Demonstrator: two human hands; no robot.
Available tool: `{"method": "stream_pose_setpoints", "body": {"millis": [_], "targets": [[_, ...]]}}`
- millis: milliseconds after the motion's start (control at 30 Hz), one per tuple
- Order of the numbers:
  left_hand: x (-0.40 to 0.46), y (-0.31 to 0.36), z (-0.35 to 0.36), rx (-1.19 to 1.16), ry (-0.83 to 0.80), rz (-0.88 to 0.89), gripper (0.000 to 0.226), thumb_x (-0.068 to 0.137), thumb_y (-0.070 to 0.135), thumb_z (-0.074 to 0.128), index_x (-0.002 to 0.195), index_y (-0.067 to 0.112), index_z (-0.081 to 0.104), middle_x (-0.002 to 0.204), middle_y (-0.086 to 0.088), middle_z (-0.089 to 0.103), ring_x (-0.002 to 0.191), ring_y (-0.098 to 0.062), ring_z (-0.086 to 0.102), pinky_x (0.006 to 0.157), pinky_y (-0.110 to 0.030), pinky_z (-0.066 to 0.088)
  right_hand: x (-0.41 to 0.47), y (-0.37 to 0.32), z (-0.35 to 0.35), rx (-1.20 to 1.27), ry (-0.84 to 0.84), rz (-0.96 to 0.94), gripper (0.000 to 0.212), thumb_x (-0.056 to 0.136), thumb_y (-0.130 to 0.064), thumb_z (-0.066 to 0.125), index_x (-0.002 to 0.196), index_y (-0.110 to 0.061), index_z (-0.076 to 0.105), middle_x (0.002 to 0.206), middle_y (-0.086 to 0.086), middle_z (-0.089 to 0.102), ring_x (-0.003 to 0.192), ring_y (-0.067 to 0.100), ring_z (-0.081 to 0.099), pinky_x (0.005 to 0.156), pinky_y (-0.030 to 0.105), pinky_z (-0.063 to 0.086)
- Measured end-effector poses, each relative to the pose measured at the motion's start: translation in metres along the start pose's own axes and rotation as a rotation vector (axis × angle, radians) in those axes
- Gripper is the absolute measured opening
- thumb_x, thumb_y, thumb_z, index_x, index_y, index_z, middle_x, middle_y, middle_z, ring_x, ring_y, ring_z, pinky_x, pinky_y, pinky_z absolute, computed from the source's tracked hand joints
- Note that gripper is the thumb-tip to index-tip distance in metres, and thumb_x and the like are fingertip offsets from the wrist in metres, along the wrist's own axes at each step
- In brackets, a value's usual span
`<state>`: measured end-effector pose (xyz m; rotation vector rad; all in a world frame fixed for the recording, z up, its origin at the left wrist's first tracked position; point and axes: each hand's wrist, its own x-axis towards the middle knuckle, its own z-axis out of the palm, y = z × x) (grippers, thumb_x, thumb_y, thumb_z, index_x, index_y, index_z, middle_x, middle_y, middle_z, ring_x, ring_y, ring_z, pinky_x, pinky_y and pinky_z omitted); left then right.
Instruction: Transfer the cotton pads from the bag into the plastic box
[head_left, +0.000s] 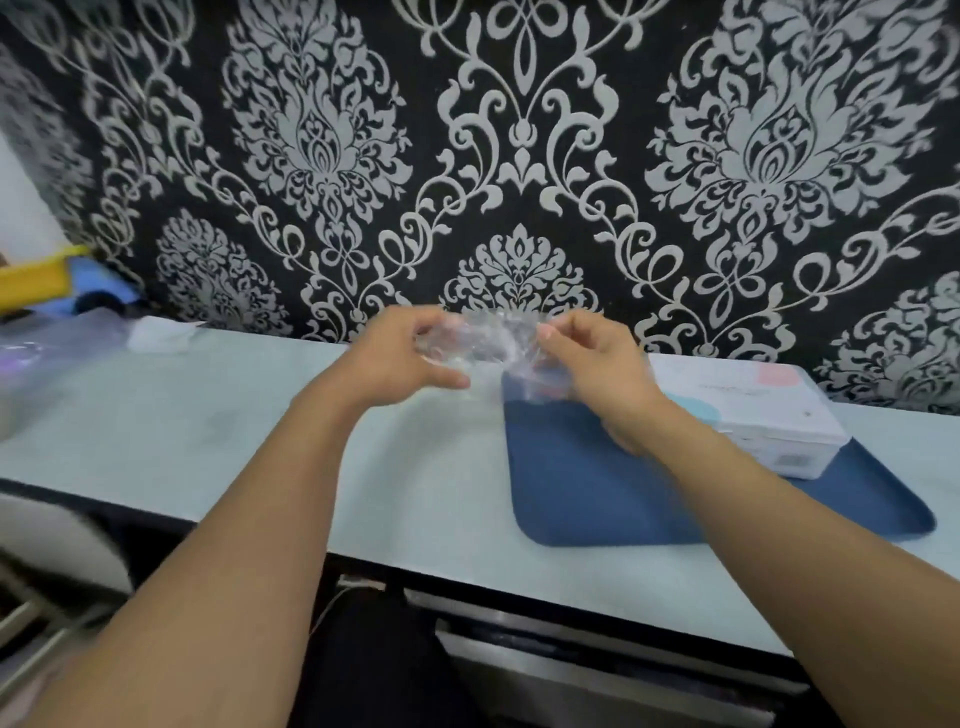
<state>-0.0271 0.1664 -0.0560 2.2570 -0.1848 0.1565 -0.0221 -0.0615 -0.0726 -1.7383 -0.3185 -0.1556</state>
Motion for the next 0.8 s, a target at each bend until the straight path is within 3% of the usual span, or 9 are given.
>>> {"method": "stream_pose_setpoints", "body": {"millis": [67, 200, 267, 367, 433, 500, 600, 733, 800], "targets": [[-0.020, -0.015, -0.038, -0.053, 0.082, -0.033, 0.041, 0.073, 0.006, 0.087, 0.109, 0.021, 0.072, 0.103, 0.003, 0.077, 0.082, -0.012, 0.073, 0.072, -0.031, 0.057, 0.000, -0.018, 0.022, 0.099, -0.113, 0.070, 0.017, 0.098, -0.018, 0.063, 0.082, -0.012, 0.064, 0.076, -0.002, 0.068, 0.077, 0.010, 0.064, 0.066, 0.028, 0.060], [-0.080, -0.053, -0.115, 0.199, 0.198, -0.054, 0.033, 0.076, 0.001, 0.084, 0.104, 0.015, 0.074, 0.096, 0.003, 0.074, 0.079, -0.017, 0.072, 0.072, -0.025, 0.057, 0.002, -0.059, 0.098, 0.117, -0.377, 0.188, 0.009, 0.091, -0.022, 0.070, 0.086, -0.016, 0.066, 0.092, 0.008, 0.069, 0.092, 0.017, 0.066, 0.084, 0.045, 0.062], [-0.131, -0.082, -0.157, 0.352, 0.240, -0.109, 0.025, 0.075, 0.002, 0.085, 0.093, 0.012, 0.072, 0.090, 0.000, 0.069, 0.082, -0.021, 0.066, 0.070, -0.017, 0.050, -0.010, -0.082, 0.158, -0.080, -0.532, 0.121, 0.012, 0.086, -0.022, 0.071, 0.078, -0.013, 0.070, 0.093, 0.011, 0.071, 0.087, 0.016, 0.066, 0.083, 0.040, 0.060], [-0.209, -0.136, -0.197, 0.561, 0.266, -0.245, 0.025, 0.070, 0.010, 0.089, 0.088, 0.007, 0.071, 0.088, -0.010, 0.066, 0.085, -0.030, 0.062, 0.071, -0.034, 0.044, -0.049, -0.100, 0.258, -0.408, -0.748, -0.143, 0.028, 0.075, -0.025, 0.069, 0.074, 0.002, 0.068, 0.073, 0.013, 0.064, 0.069, 0.016, 0.057, 0.066, 0.033, 0.051], [-0.257, -0.174, -0.197, 0.673, 0.187, -0.333, 0.033, 0.069, 0.016, 0.089, 0.095, 0.005, 0.073, 0.097, -0.013, 0.064, 0.091, -0.030, 0.059, 0.076, -0.036, 0.042, -0.086, -0.087, 0.318, -0.645, -0.826, -0.279, 0.025, 0.069, -0.028, 0.064, 0.071, -0.004, 0.069, 0.070, 0.006, 0.065, 0.068, 0.021, 0.061, 0.065, 0.031, 0.050], [-0.292, -0.206, -0.178, 0.678, 0.094, -0.415, 0.032, 0.071, 0.022, 0.086, 0.098, 0.010, 0.073, 0.099, -0.011, 0.064, 0.094, -0.031, 0.060, 0.080, -0.038, 0.047, -0.126, -0.054, 0.358, -0.770, -0.861, -0.279, 0.012, 0.074, -0.024, 0.062, 0.072, -0.013, 0.065, 0.075, 0.005, 0.064, 0.070, 0.028, 0.062, 0.065, 0.032, 0.053], [-0.334, -0.237, -0.146, 0.605, 0.045, -0.512, 0.030, 0.077, 0.021, 0.080, 0.103, 0.010, 0.071, 0.103, -0.006, 0.066, 0.099, -0.028, 0.063, 0.078, -0.032, 0.046, -0.174, 0.014, 0.383, -0.721, -0.939, -0.161, 0.017, 0.080, -0.021, 0.065, 0.064, -0.015, 0.064, 0.074, 0.007, 0.068, 0.071, 0.026, 0.067, 0.065, 0.035, 0.056], [-0.370, -0.257, -0.116, 0.446, -0.217, -0.684, 0.079, 0.078, 0.029, 0.080, 0.147, 0.022, 0.043, 0.131, -0.001, 0.055, 0.118, -0.022, 0.054, 0.092, -0.026, 0.044, -0.206, 0.067, 0.382, -0.646, -1.104, -0.076, 0.017, 0.079, -0.031, 0.071, 0.079, -0.014, 0.074, 0.080, 0.002, 0.071, 0.080, 0.021, 0.068, 0.074, 0.036, 0.056], [-0.373, -0.258, -0.118, 0.404, -0.148, -0.721, 0.081, 0.076, 0.025, 0.077, 0.148, 0.023, 0.039, 0.135, -0.005, 0.056, 0.113, -0.021, 0.055, 0.091, -0.028, 0.047, -0.208, 0.067, 0.378, -0.568, -1.079, -0.044, 0.027, 0.073, -0.042, 0.076, 0.089, -0.020, 0.077, 0.092, -0.003, 0.072, 0.091, 0.016, 0.067, 0.082, 0.031, 0.053]]}}
